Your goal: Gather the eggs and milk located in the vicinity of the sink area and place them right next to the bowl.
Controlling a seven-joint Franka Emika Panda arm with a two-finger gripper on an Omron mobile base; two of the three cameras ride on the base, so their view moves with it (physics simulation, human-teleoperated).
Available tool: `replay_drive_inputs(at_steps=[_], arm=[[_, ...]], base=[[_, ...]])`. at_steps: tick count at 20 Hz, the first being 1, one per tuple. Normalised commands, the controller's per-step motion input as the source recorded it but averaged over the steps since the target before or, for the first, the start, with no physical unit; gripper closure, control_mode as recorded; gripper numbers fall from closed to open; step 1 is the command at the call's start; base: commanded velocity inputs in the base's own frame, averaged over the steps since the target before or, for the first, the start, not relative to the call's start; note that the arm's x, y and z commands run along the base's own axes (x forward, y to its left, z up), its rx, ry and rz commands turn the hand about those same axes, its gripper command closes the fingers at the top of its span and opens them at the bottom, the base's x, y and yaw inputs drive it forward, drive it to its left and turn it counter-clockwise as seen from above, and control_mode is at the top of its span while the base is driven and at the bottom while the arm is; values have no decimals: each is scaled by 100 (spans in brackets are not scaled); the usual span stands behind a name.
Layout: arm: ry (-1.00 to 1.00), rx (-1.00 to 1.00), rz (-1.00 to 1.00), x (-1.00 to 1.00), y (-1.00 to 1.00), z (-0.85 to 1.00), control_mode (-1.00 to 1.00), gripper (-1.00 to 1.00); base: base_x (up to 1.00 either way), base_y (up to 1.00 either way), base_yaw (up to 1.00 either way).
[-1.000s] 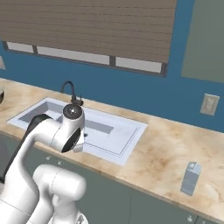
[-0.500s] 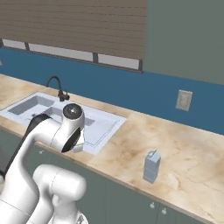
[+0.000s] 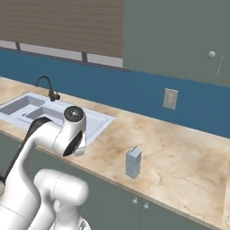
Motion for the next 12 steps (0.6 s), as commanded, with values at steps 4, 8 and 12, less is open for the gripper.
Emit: replay_drive_inputs(at_steps=[4, 8, 12], arm=[[0, 0, 0, 0, 0, 0, 100, -100], [0, 0, 0, 0, 0, 0, 100, -100], [0, 0, 0, 0, 0, 0, 100, -100]], base=[[-5, -38, -15], [-8, -40, -16], [-4, -36, -15]])
